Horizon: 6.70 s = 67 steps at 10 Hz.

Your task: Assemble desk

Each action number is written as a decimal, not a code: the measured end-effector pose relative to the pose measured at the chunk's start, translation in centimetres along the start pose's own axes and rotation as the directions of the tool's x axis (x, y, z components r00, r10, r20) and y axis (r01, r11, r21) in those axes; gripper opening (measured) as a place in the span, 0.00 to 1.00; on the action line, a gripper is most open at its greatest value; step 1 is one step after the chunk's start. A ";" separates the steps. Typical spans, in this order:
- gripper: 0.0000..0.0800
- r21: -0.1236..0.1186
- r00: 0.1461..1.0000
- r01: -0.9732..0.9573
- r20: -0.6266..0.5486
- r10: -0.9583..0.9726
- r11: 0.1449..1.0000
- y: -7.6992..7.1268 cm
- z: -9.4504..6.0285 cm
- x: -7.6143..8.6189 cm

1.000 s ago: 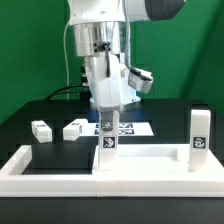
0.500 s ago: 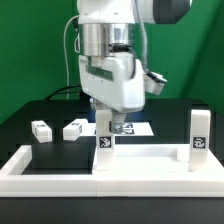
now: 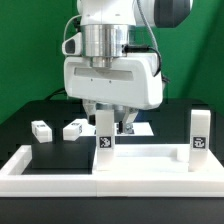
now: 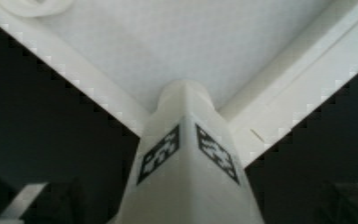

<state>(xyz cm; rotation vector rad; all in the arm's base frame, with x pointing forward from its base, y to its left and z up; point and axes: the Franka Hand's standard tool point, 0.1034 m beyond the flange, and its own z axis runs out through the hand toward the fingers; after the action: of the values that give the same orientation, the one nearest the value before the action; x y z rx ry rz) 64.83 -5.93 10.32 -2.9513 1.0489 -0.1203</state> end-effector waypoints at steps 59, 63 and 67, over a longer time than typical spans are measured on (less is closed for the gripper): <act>0.38 -0.044 0.100 -0.993 0.144 0.985 0.108 -1.5 0.9 -0.4; 0.63 -0.034 0.110 -0.993 0.152 0.982 0.116 -2.2 0.1 -0.7; 0.81 -0.007 0.230 -0.971 0.219 0.948 0.237 -4.8 -5.2 -2.5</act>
Offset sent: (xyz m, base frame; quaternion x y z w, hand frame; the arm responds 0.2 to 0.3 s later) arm 0.0097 0.0205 0.0170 0.1112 0.0564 -0.2325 0.9646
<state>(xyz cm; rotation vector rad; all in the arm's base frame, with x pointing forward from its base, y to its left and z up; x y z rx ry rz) 65.54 -0.52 15.48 -1.5612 2.4489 0.0994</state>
